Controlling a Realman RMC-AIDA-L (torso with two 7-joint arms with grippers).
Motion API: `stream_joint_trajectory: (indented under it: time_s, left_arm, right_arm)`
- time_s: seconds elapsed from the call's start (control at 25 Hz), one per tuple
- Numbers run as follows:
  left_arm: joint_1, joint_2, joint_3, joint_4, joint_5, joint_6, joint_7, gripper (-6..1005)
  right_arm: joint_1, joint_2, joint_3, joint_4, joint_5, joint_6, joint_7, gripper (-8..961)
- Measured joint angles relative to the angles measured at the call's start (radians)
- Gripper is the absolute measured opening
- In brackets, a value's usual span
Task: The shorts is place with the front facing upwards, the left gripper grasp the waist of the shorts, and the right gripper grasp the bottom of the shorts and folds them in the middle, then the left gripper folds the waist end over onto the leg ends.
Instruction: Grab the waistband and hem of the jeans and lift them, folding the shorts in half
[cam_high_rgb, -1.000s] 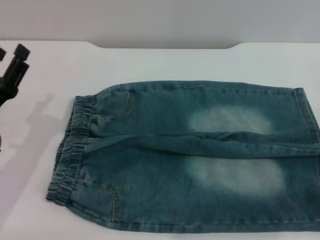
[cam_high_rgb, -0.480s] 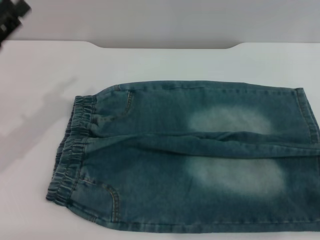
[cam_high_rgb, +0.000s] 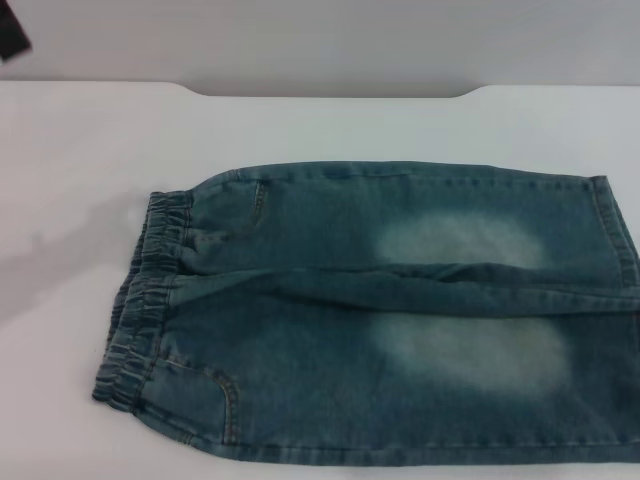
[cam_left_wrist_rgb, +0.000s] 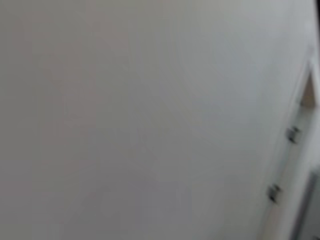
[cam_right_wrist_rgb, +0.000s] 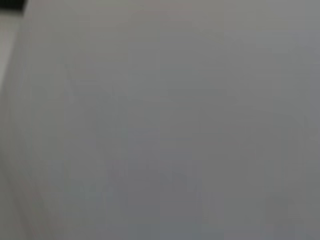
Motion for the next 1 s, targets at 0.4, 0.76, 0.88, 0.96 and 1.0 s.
stream_joint_trajectory:
  time_s: [0.4,0.76,0.88,0.96,1.0]
  left_arm:
    - [-0.013,-0.012,-0.187,0.307,0.427,0.110,-0.357,704]
    - [-0.115,-0.015,-0.246,0.518,0.747,0.221,-0.689,698]
    - [-0.147,-0.018,-0.249,0.568,0.810,0.260,-0.740,696]
    - [-0.161,-0.019,-0.249,0.601,0.824,0.290,-0.772,695]
    - [-0.162,-0.021,-0.246,0.621,0.831,0.301,-0.790,694]
  right_arm:
    - [0.194,-0.111,0.242,-0.200,-0.600,-0.129,0.179,477]
    - [0.244,-0.129,0.285,-0.299,-0.890,-0.081,0.258,475]
    - [0.242,-0.127,0.264,-0.329,-0.914,-0.093,0.297,476]
    - [0.243,-0.126,0.242,-0.357,-0.958,-0.118,0.335,476]
    - [0.245,-0.126,0.234,-0.368,-0.978,-0.135,0.348,476]
